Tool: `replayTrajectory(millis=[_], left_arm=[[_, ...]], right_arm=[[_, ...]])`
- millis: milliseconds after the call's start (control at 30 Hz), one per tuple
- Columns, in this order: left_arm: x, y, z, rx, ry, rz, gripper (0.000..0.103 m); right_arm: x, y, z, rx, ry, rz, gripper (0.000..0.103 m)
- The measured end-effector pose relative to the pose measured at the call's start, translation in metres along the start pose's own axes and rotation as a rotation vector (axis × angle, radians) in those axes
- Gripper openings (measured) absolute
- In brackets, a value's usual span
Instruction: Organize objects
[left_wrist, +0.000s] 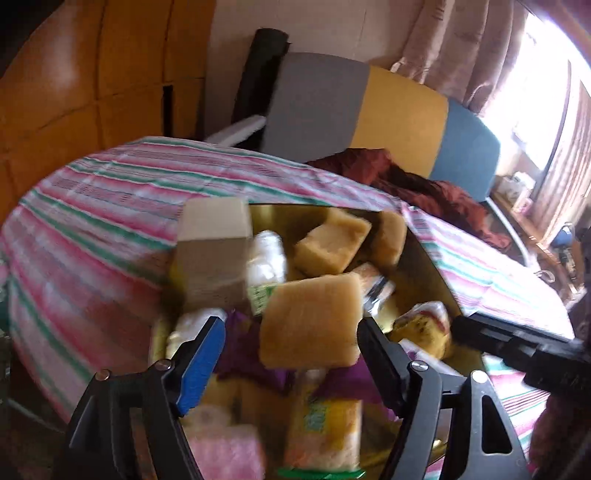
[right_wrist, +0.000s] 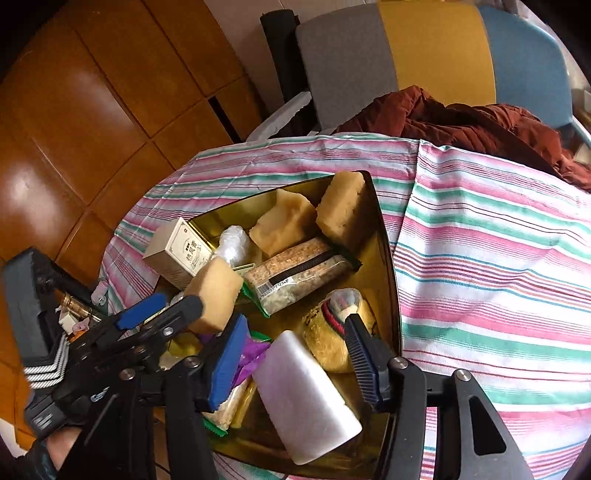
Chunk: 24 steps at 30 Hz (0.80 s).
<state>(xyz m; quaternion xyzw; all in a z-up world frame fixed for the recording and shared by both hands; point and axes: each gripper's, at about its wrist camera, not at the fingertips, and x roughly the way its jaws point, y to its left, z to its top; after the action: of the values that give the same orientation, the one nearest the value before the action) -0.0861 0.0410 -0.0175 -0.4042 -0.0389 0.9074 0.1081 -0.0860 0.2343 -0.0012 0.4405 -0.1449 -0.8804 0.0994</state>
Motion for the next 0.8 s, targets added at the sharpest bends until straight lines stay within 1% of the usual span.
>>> replayTrajectory(millis=[100,200,300,333,400,500,567,633,667,800], left_arm=[[-0.001,0.002,-0.008,0.018,0.007,0.038,0.074],[0.006,-0.001,-0.008,0.045,0.025,0.025,0.074],[0.022,-0.006,-0.006,0.053,0.037,-0.011,0.073],[0.026,-0.009,-0.005,0.049,0.042,-0.029,0.071],[0.030,-0.016,0.001,0.057,0.022,-0.043,0.067],[0.026,-0.017,0.010,0.035,0.002,-0.057,0.067],[0.020,-0.014,0.013,0.033,-0.008,-0.052,0.069],[0.017,-0.012,0.014,0.036,-0.008,-0.045,0.075],[0.014,-0.010,0.013,0.037,-0.011,-0.036,0.077],[0.003,-0.006,0.007,0.049,-0.024,-0.006,0.079]], right_arm=[[-0.002,0.003,-0.004,-0.006,0.000,-0.001,0.058],[-0.002,0.004,-0.008,-0.007,0.002,-0.006,0.059],[-0.003,0.006,-0.010,-0.002,0.003,-0.011,0.059],[-0.004,0.007,-0.011,-0.004,0.002,-0.013,0.059],[-0.007,0.009,-0.012,-0.018,-0.006,-0.024,0.059],[-0.012,0.010,-0.014,-0.031,-0.013,-0.047,0.059],[-0.015,0.009,-0.014,-0.028,-0.018,-0.047,0.059],[-0.017,0.008,-0.014,-0.026,-0.023,-0.044,0.059],[-0.017,0.008,-0.014,-0.024,-0.026,-0.040,0.061],[-0.019,0.010,-0.017,-0.029,-0.027,-0.039,0.062]])
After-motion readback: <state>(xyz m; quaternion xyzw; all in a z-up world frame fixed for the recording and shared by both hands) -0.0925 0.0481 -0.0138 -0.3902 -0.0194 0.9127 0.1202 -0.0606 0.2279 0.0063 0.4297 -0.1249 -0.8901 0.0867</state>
